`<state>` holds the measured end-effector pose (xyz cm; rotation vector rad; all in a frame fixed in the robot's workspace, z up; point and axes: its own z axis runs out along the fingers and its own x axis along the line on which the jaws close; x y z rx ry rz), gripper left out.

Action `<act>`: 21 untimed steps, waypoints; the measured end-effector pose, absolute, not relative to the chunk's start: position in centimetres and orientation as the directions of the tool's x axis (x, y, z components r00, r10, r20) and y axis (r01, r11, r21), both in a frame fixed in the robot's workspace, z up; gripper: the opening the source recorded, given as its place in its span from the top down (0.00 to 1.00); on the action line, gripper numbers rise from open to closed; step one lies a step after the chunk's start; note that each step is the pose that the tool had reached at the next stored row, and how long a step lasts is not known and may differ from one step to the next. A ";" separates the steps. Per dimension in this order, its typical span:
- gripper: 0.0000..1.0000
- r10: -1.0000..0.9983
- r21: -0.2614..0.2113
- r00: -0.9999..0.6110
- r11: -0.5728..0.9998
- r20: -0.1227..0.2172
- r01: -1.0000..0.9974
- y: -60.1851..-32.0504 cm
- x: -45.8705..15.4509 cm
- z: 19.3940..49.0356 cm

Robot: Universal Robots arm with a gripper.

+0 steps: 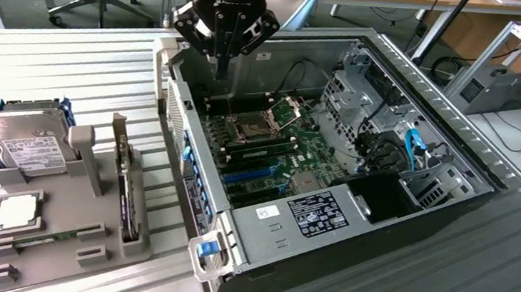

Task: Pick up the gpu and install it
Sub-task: 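Reach for the gpu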

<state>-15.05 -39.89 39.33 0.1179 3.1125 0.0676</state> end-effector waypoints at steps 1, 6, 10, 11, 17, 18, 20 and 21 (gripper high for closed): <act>0.89 0.076 0.044 -0.997 0.996 -0.024 0.075 -39.9 -15.1 39.3; 0.89 0.076 0.044 -0.997 0.996 -0.024 0.075 -39.9 -15.4 39.3; 0.89 0.076 0.044 -0.997 0.996 -0.024 0.075 -39.9 -15.6 39.3; 0.89 0.076 0.044 -0.997 0.996 -0.024 0.075 -39.9 -15.7 39.3; 0.89 0.076 0.044 -0.997 0.996 -0.024 0.075 -39.9 -16.1 39.3; 0.89 0.076 0.044 -0.997 0.996 -0.024 0.075 -39.9 -16.2 39.3; 0.89 0.076 0.044 -0.997 0.996 -0.024 0.075 -39.9 -16.3 39.3; 0.89 0.076 0.044 -0.997 0.996 -0.024 0.075 -39.9 -16.4 39.3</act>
